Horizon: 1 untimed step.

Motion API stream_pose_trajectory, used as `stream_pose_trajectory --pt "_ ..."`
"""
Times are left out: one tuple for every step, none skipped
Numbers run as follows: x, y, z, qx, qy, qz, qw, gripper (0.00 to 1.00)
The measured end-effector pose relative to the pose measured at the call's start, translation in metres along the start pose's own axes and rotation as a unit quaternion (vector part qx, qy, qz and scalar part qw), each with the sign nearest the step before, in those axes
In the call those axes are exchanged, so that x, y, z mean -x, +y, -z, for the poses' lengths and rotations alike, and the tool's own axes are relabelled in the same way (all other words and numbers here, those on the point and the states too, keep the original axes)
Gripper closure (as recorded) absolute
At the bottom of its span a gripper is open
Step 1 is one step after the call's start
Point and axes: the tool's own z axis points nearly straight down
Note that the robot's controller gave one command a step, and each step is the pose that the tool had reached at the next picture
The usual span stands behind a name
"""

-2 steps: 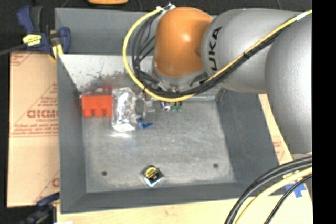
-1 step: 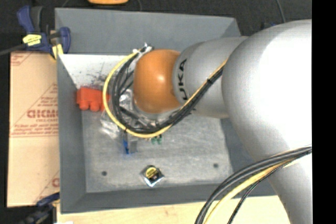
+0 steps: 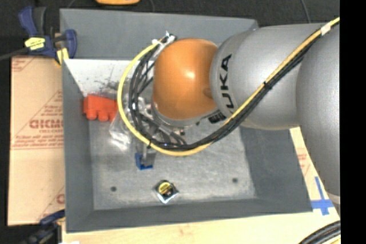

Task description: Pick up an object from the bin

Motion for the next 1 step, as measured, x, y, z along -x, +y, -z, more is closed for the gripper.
stream_pose_trajectory --pt "-0.0172 -0.0007 0.0945 -0.001 -0.0009 0.001 1.0000 1.00"
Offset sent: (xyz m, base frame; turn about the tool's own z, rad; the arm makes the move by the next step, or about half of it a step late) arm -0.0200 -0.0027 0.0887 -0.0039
